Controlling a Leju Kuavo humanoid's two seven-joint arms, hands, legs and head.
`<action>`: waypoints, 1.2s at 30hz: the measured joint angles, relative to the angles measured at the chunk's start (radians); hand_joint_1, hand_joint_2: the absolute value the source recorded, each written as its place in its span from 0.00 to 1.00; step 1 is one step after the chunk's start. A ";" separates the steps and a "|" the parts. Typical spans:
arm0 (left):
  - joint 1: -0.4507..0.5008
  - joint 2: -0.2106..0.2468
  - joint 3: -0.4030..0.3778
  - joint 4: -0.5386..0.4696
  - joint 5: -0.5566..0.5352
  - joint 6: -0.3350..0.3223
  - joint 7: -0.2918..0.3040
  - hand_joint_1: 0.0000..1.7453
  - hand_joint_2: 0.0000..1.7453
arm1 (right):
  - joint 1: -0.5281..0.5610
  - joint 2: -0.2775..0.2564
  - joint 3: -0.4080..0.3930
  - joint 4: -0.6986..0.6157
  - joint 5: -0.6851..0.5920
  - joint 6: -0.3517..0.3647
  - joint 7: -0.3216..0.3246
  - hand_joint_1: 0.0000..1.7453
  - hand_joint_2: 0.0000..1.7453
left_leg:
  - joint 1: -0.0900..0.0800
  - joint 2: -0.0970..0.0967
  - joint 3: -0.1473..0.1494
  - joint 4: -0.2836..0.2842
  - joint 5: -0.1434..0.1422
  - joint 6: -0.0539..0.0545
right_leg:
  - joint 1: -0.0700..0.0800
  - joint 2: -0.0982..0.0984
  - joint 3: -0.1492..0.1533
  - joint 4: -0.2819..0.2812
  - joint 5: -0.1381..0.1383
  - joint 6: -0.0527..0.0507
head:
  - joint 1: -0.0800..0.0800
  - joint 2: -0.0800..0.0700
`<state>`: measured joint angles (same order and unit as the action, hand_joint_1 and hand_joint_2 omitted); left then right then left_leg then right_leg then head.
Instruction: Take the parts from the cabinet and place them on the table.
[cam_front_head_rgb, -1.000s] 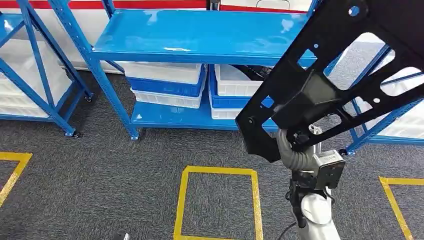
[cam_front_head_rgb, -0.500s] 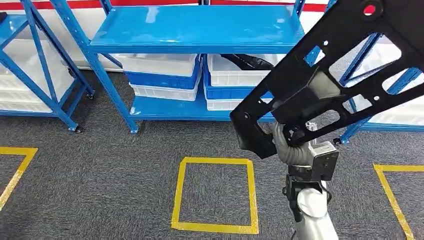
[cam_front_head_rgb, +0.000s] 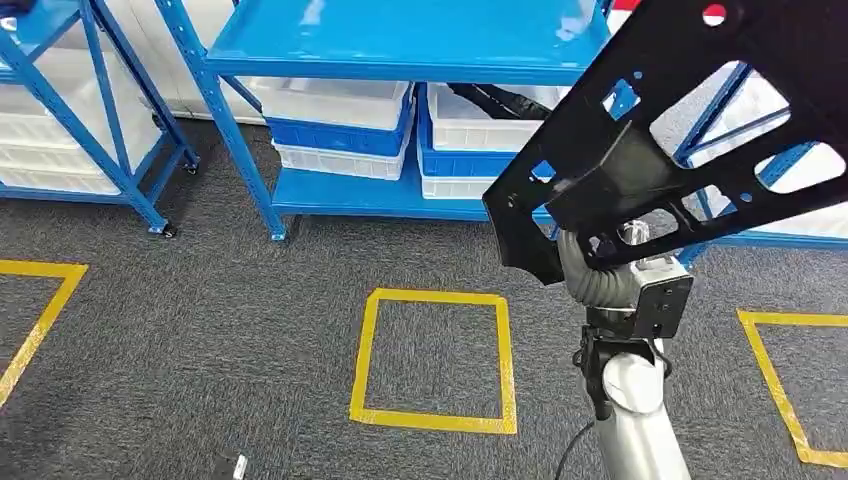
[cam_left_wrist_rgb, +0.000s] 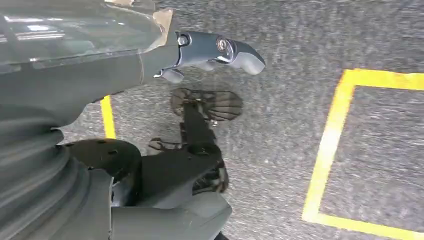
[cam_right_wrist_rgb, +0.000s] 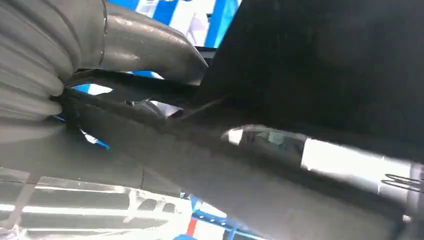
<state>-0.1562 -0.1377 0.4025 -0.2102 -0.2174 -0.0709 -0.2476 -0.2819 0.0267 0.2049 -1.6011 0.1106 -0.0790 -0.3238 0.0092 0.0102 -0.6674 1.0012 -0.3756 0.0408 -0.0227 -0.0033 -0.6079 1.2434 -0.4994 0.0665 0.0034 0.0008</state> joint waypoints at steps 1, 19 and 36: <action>-0.001 0.000 0.002 0.000 0.000 0.001 -0.004 0.00 1.00 | -0.005 0.000 0.000 0.002 -0.001 0.000 0.000 1.00 1.00 | 0.001 0.000 -0.016 0.004 0.011 -0.006 | -0.005 0.000 0.057 -0.076 0.006 0.003 | 0.001 0.000; -0.006 0.017 0.027 -0.003 0.018 -0.009 -0.038 0.00 1.00 | -0.015 0.006 -0.010 0.013 -0.018 -0.010 -0.009 1.00 1.00 | -0.009 -0.015 0.122 0.019 -0.111 -0.009 | 0.018 -0.002 0.029 -0.232 0.050 -0.060 | -0.014 0.000; -0.007 0.014 0.049 -0.004 0.031 -0.011 -0.049 0.00 1.00 | -0.024 0.013 -0.027 0.034 -0.028 -0.019 -0.012 1.00 1.00 | -0.008 -0.003 0.044 0.009 -0.031 0.015 | -0.003 0.006 0.073 -0.240 0.014 -0.033 | -0.008 0.000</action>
<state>-0.1637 -0.1232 0.4513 -0.2140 -0.1869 -0.0824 -0.2968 -0.3060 0.0401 0.1778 -1.5671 0.0828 -0.0980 -0.3361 0.0011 0.0070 -0.6236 1.0104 -0.4068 0.0562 -0.0259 0.0025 -0.5349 1.0032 -0.4854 0.0336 -0.0050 0.0008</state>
